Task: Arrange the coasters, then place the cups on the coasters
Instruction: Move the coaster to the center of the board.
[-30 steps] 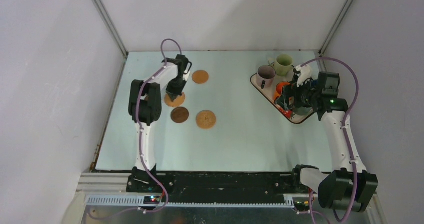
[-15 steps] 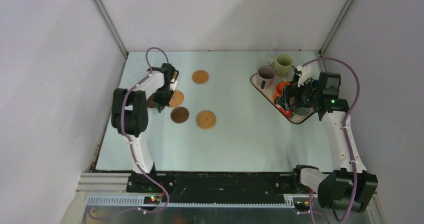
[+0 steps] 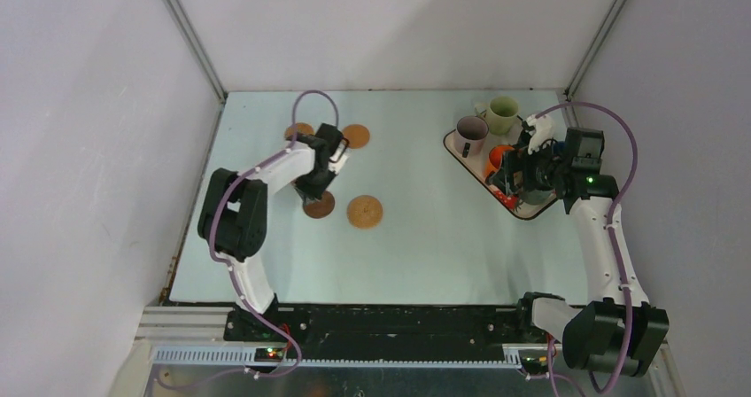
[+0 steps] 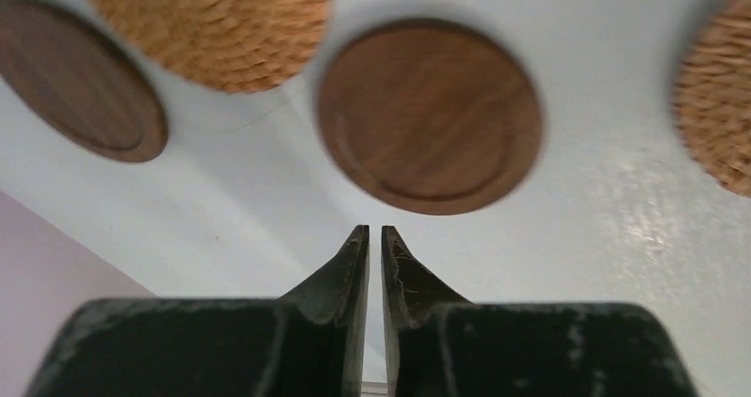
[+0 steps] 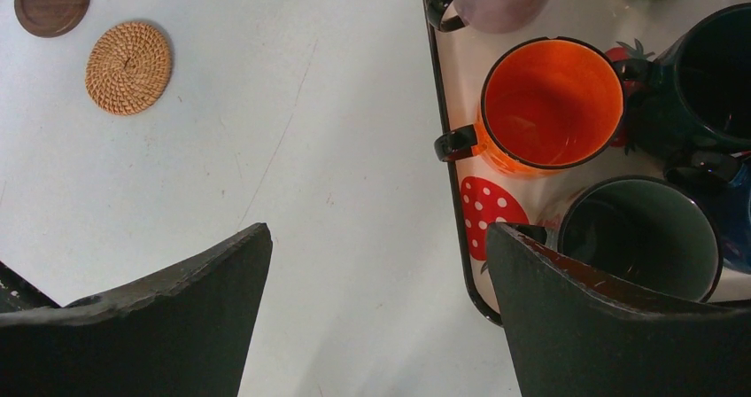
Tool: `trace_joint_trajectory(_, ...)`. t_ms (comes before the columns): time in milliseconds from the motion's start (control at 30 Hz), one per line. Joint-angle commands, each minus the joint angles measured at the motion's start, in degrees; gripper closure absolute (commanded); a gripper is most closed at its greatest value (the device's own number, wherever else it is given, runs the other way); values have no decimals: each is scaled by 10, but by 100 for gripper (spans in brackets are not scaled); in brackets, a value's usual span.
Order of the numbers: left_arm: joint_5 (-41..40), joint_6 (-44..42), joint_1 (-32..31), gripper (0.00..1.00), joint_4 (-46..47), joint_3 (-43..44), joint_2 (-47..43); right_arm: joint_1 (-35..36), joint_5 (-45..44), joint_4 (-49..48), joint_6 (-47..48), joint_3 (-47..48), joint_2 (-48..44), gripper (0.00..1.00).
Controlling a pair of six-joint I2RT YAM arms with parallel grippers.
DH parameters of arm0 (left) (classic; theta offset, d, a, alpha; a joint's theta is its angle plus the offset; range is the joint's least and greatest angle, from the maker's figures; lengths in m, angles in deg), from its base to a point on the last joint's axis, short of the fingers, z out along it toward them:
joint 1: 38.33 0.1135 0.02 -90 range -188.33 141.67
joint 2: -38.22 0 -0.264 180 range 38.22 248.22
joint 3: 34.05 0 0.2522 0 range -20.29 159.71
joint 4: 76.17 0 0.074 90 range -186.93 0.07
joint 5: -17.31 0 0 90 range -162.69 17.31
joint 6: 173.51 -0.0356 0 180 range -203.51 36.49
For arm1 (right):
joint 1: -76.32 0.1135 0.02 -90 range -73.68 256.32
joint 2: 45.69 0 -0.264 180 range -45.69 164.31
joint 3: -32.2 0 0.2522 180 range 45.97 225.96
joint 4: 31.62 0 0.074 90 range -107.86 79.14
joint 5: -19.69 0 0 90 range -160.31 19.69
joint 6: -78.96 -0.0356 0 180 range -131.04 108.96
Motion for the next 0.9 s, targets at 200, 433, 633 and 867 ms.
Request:
trace_joint_trajectory(200,-18,-37,-108,53,35,-15,-22,-6,14,-5,-3,-2,-8,5)
trace_joint_trajectory(433,-16,-41,-149,41,30,-4,13,-6,16,-5,-2,-2,-11,5)
trace_joint_trajectory(633,-12,-39,-177,40,32,0,35,-7,17,-5,-2,-2,-15,5)
trace_joint_trajectory(867,-45,-28,-185,43,50,12,74,-8,20,-4,-2,-2,-17,5)
